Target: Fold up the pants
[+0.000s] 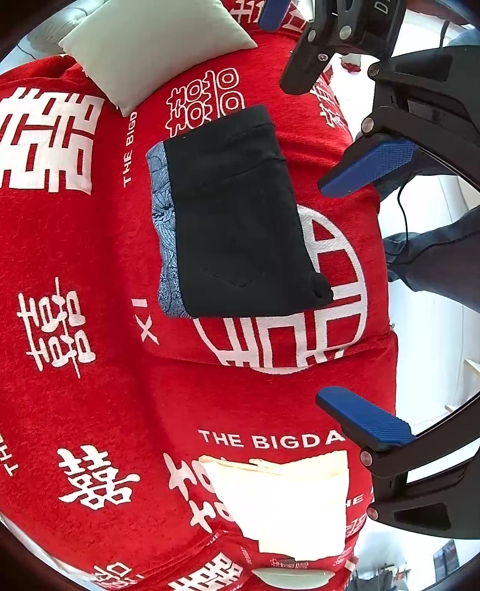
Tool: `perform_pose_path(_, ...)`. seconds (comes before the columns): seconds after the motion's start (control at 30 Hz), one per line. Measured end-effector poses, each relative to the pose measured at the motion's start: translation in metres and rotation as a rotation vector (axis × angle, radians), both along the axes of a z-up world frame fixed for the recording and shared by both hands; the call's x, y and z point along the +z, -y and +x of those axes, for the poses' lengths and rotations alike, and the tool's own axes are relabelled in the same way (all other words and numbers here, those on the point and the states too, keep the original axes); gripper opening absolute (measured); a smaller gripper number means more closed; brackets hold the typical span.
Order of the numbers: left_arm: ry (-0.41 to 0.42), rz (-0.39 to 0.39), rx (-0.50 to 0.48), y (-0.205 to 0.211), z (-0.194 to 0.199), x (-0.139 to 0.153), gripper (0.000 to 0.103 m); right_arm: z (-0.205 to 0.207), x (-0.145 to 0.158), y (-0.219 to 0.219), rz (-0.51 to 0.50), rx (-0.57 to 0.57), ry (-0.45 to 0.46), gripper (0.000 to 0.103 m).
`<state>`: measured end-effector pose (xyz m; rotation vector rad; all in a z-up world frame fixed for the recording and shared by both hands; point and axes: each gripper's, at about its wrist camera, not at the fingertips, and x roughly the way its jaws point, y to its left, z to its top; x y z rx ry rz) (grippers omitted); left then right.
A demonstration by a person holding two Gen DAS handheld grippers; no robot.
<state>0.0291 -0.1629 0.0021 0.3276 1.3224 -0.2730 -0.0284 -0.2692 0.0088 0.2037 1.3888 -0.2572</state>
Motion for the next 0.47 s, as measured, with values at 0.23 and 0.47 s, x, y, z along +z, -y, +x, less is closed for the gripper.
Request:
perform_pose_path(0.23, -0.022, 0.004, 0.005, -0.0015, -0.0006, -0.0056, 0.103, 0.0025, -0.0021, -0.0004, -0.005, 0.001, -0.004, 0.103)
perform_pose_path(0.47, -0.006, -0.015, -0.028, 0.004, -0.0042, -0.0016, 0.103, 0.0027, -0.0027, -0.0013, -0.002, 0.0, -0.001, 0.103)
